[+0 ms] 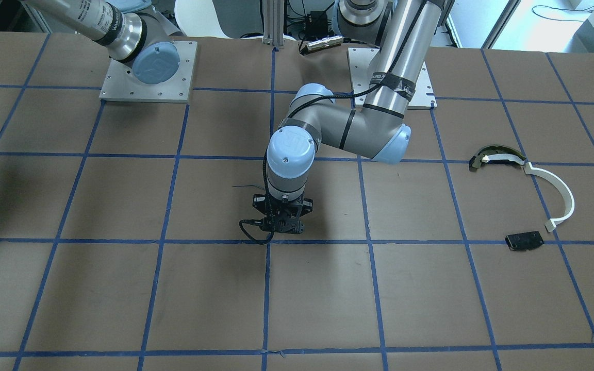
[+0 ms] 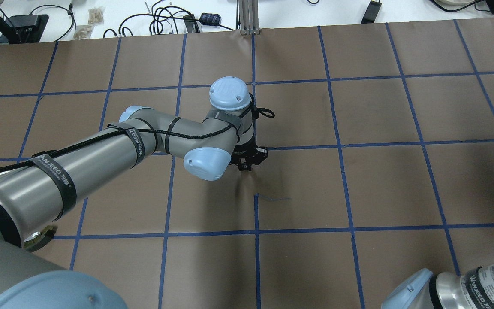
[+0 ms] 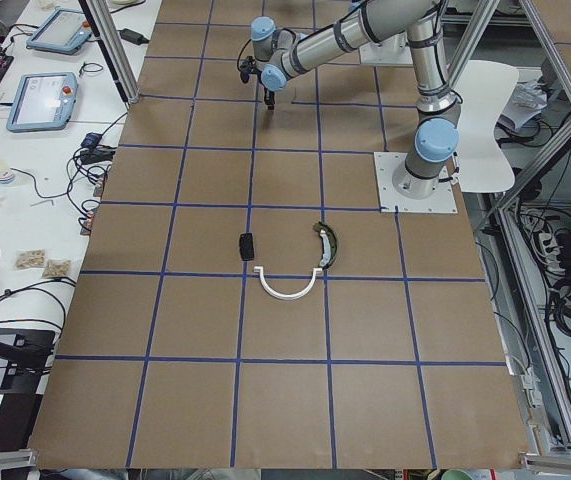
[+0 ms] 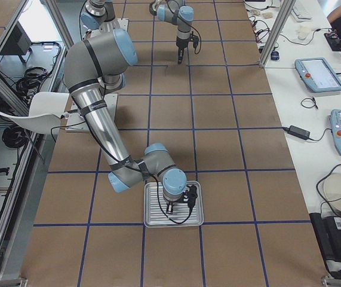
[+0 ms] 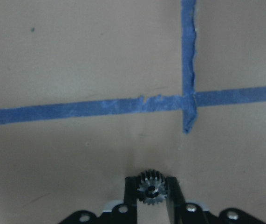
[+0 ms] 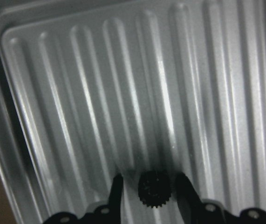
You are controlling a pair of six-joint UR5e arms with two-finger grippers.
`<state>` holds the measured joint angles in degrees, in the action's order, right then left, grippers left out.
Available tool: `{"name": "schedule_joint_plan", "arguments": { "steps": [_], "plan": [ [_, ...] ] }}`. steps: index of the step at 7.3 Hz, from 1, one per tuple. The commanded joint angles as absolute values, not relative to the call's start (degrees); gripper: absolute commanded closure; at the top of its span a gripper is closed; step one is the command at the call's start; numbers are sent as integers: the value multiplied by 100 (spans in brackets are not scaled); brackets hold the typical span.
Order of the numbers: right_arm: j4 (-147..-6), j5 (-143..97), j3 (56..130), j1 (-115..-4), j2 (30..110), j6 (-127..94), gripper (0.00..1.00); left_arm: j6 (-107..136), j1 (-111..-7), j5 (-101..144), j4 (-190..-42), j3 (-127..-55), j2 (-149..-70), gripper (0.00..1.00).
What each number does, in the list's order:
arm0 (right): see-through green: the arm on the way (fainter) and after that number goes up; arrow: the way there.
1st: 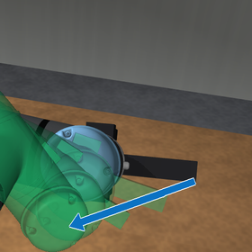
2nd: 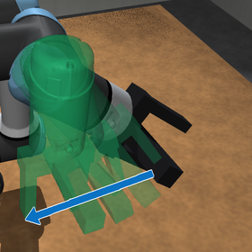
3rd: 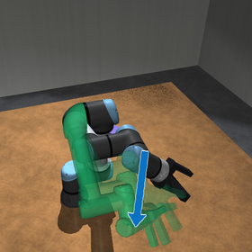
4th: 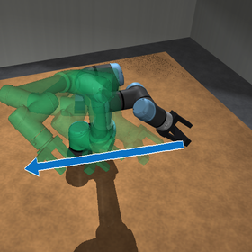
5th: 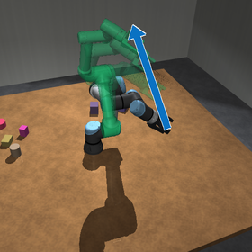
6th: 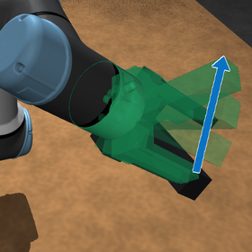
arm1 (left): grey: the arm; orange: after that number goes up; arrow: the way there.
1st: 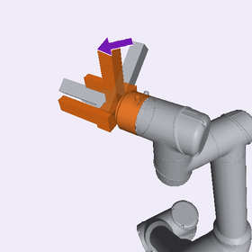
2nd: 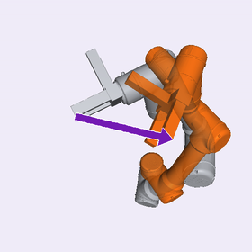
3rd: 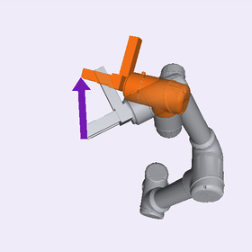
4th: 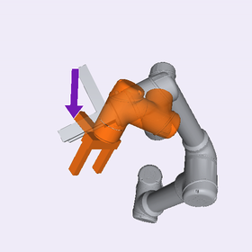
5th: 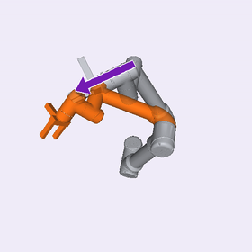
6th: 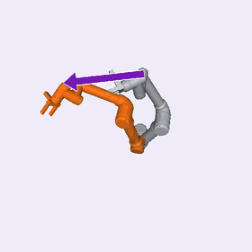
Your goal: Place bearing gear from tray to pile
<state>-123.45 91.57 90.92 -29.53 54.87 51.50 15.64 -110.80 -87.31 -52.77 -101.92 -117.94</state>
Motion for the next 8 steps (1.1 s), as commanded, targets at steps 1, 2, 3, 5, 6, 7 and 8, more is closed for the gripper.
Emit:
{"name": "schedule_joint_plan", "arguments": {
  "steps": [1,2,3,5,6,7,8],
  "plan": [
    [-12322,9316,9088,-2953,5493,5159,93,848,-10926,-9034,-5396,-10169,-11306,100],
    [-12314,9316,9088,-2953,5493,5150,100,261,-10638,-9026,-5631,-10204,-10946,100],
    [-12261,9316,9079,-2953,5528,5150,100,-937,-10174,-9070,-6165,-10361,-10525,100],
    [-12121,9299,9088,-3005,5896,5150,100,-2356,-8954,-9097,-6729,-10538,-10022,100],
    [-11964,9247,9088,-3023,5976,5107,100,-3513,-8190,-9105,-7002,-10529,-9889,100],
    [-11831,9229,9097,-3145,6055,4863,100,-4194,-7330,-9079,-7109,-10529,-9818,100],
    [-11621,9229,9114,-3364,6230,4817,100,-5097,-6643,-9070,-7189,-10538,-9835,100]
  ]
}}
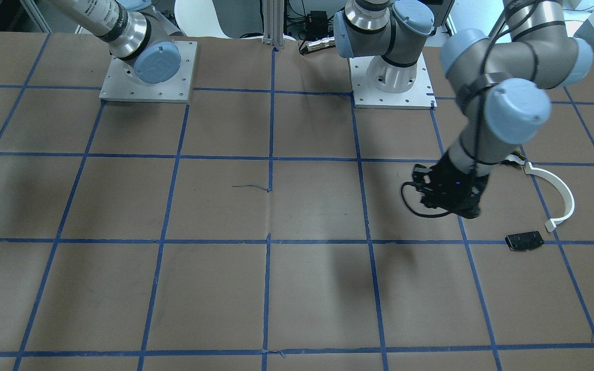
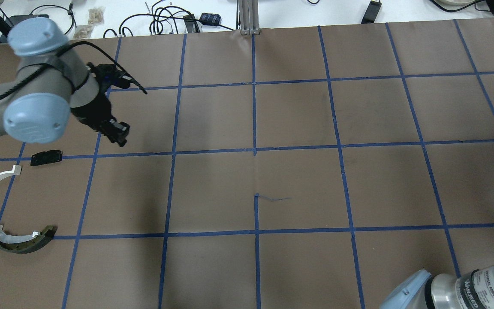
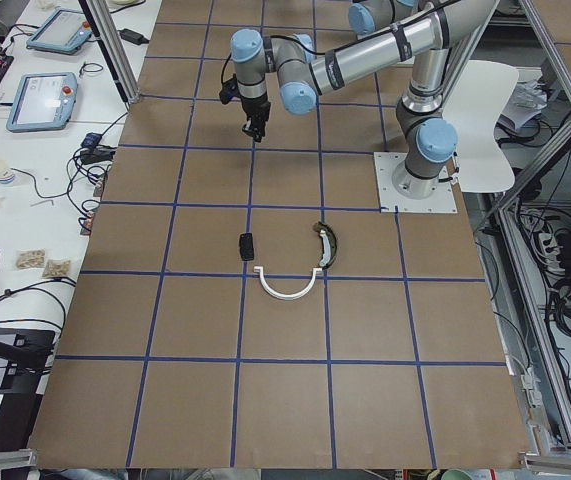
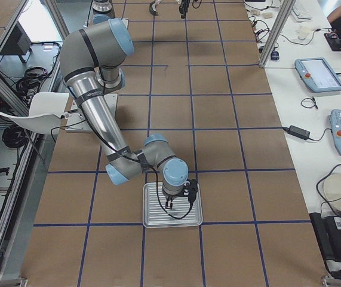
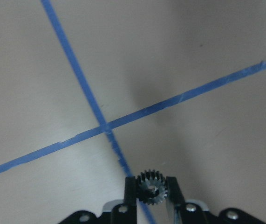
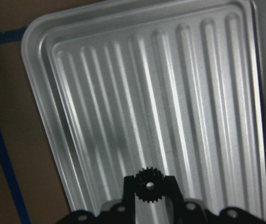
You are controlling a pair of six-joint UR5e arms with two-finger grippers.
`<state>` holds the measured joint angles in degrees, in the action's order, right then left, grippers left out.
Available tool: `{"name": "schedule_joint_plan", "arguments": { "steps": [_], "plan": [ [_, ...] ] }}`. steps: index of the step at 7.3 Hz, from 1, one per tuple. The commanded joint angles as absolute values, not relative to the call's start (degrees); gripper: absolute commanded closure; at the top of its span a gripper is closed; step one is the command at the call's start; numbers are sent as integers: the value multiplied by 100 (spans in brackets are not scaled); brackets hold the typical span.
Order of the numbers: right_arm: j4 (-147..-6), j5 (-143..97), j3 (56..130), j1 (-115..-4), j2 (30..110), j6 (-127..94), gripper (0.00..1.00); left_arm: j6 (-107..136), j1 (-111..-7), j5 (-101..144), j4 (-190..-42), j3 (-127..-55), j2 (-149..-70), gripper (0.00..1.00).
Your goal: Place bearing gear from tray to pile
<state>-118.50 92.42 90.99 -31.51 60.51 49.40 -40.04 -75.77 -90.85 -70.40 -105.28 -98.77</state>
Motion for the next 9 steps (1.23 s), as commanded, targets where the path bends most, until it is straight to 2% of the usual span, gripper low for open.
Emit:
{"name": "schedule_joint_plan", "arguments": {
  "steps": [1,3,6,7,8,9],
  "plan": [
    [-11262,9220,9158,-3775,6484,4268,100,-5559,-6201,-9088,-7189,-10547,-9922,100],
    [-10996,9159,9176,-4907,6907,3136,100,-6037,-5767,-9088,-7085,-10556,-10150,100],
    [-10714,8589,9245,-6936,7048,143,100,-6073,-5521,-9369,-6601,-10582,-10607,100],
    [-10810,8491,9368,-7779,7031,-1043,100,-6134,-5433,-9369,-6618,-10573,-10643,65],
    [-11167,8351,9474,-8675,6988,-2203,100,-6117,-5423,-9387,-6636,-10547,-10635,1],
    [-11493,8350,9570,-9336,6918,-2876,100,-6117,-5414,-9413,-6723,-10538,-10556,0]
  ]
}}
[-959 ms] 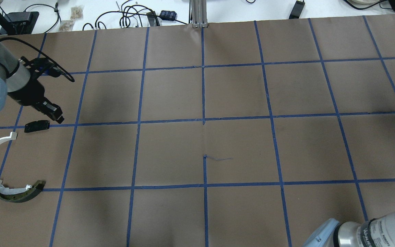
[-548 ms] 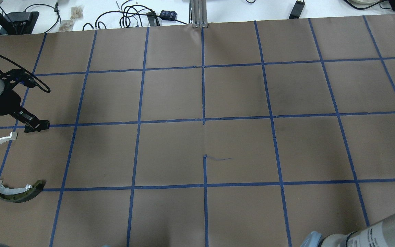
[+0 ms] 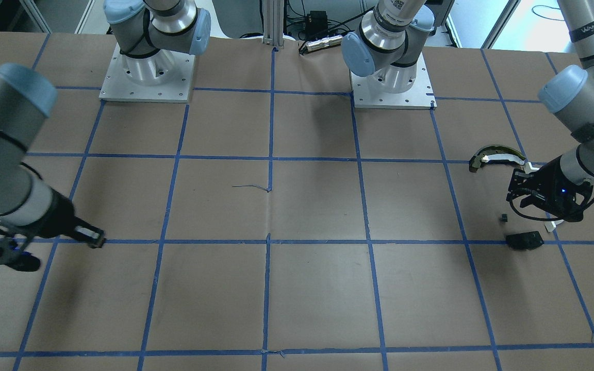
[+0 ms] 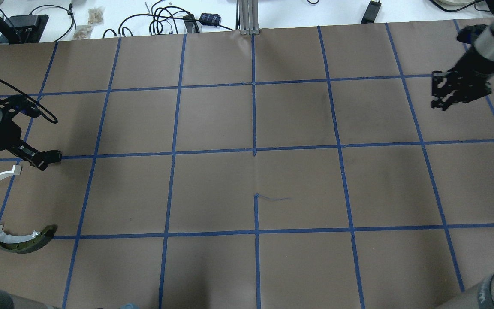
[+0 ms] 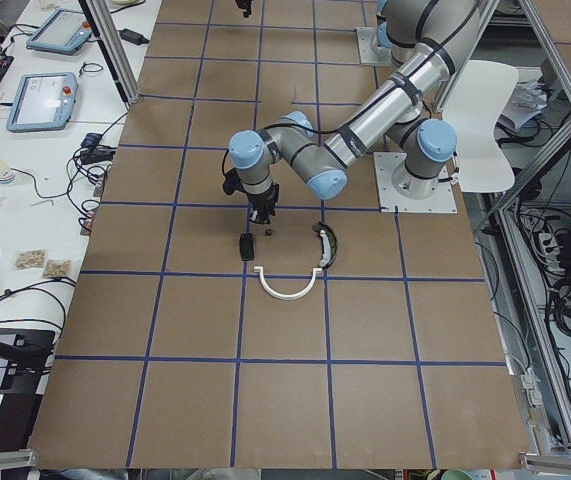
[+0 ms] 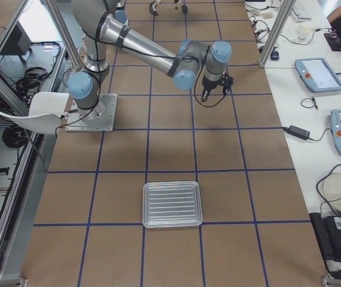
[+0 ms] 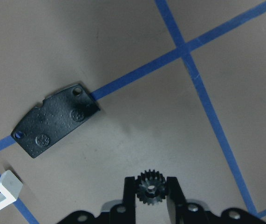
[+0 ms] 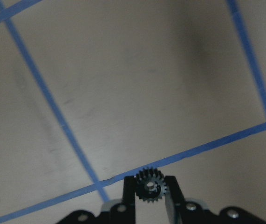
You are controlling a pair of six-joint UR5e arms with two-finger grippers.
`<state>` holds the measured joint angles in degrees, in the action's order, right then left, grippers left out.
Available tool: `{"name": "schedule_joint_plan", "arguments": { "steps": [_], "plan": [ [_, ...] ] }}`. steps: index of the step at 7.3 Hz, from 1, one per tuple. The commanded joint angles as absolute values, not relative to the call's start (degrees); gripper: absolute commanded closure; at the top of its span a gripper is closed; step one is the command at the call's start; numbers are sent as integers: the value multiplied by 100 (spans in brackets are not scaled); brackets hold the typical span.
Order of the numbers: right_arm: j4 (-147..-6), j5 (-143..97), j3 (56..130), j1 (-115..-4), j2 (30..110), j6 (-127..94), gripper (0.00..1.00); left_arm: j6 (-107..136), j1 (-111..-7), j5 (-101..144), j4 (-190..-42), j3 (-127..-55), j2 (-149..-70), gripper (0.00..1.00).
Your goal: Place bearing gear from tray to pile
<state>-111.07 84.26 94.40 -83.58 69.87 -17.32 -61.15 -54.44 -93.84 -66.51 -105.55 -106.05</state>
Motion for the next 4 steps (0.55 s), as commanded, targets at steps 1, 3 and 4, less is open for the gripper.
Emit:
{"name": "schedule_joint_plan", "arguments": {
  "steps": [1,3,4],
  "plan": [
    [-11687,8324,9676,-9830,6847,-3152,100,-6048,-5431,-9413,-7063,-10468,-10477,0],
    [-12362,8053,9895,-10622,6515,-3690,100,-5540,-5537,-9396,-7512,-10336,-10249,0],
    [-12679,7990,9992,-10965,6347,-3857,100,-5415,-5546,-9343,-7619,-10353,-10144,0]
  ]
}}
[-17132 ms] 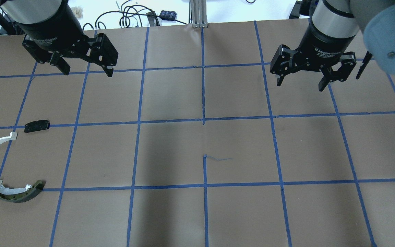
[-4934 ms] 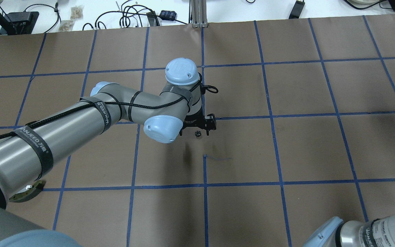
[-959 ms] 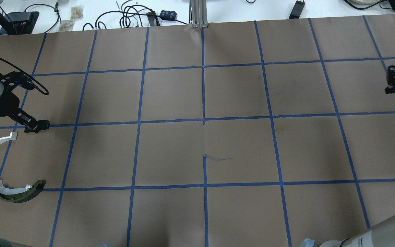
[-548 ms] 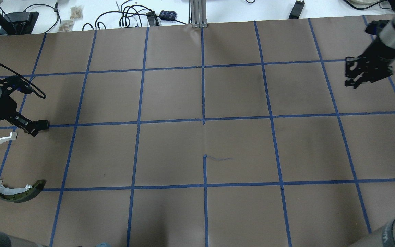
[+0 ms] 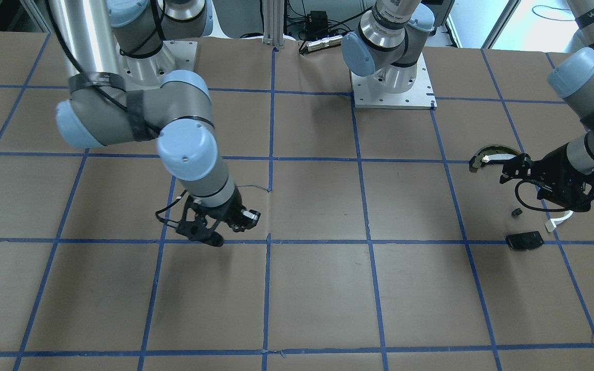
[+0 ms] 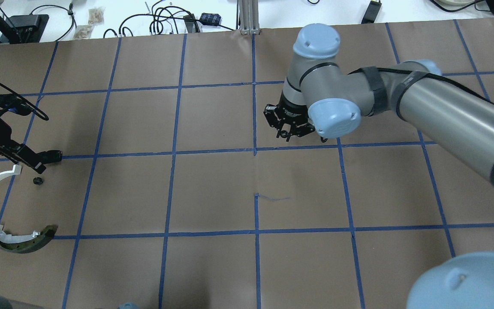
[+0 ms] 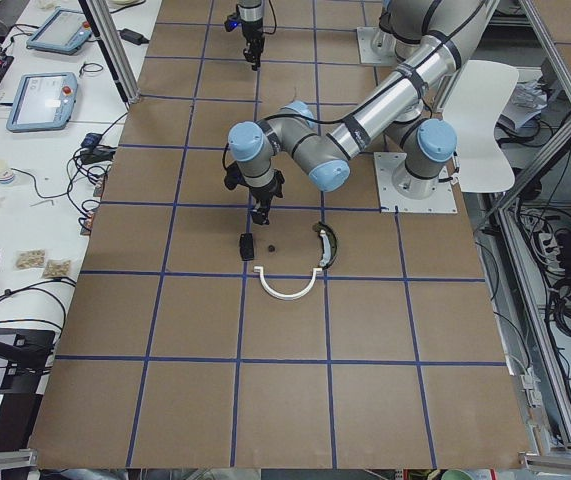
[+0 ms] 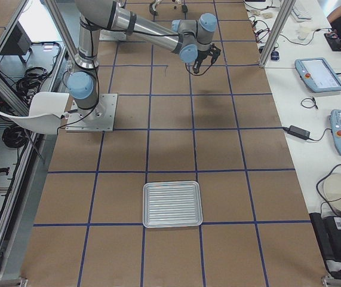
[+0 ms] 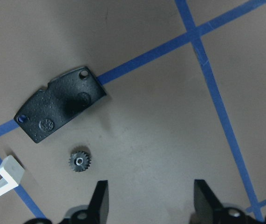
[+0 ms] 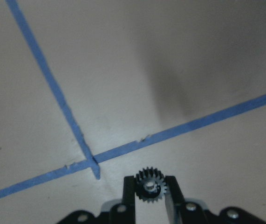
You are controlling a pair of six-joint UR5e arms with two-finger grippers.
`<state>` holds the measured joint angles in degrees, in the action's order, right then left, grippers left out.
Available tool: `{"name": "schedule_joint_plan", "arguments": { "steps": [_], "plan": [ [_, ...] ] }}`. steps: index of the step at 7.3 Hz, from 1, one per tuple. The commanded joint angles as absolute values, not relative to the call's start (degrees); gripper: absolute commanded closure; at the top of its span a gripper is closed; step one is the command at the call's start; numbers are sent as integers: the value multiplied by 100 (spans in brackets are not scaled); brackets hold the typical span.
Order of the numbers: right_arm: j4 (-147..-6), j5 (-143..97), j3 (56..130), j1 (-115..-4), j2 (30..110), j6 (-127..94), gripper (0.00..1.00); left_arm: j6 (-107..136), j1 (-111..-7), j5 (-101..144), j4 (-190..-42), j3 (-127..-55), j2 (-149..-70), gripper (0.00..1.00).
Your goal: Place bearing gear from tray to pile
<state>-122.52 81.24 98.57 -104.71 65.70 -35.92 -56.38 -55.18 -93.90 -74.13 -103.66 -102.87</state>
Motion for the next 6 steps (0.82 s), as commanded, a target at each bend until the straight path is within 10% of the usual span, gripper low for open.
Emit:
{"name": "schedule_joint_plan", "arguments": {
  "steps": [1,3,4,5,6],
  "plan": [
    [-12822,7972,10011,-11247,6189,-4180,100,-4979,-5563,-9204,-7864,-10354,-10090,0],
    [-12815,7972,10054,-11496,6152,-4377,97,-4606,-5712,-9026,-7884,-10327,-9915,0],
    [-12814,8076,10055,-11496,6152,-4368,22,-4336,-5852,-9018,-7884,-10301,-9871,0],
    [-12823,8086,10037,-11487,6196,-4359,0,-3820,-6228,-9061,-7884,-10283,-9757,0],
    [-12797,8077,9950,-11392,6309,-4325,0,-3675,-6449,-9088,-7901,-10275,-9643,0]
  ]
}}
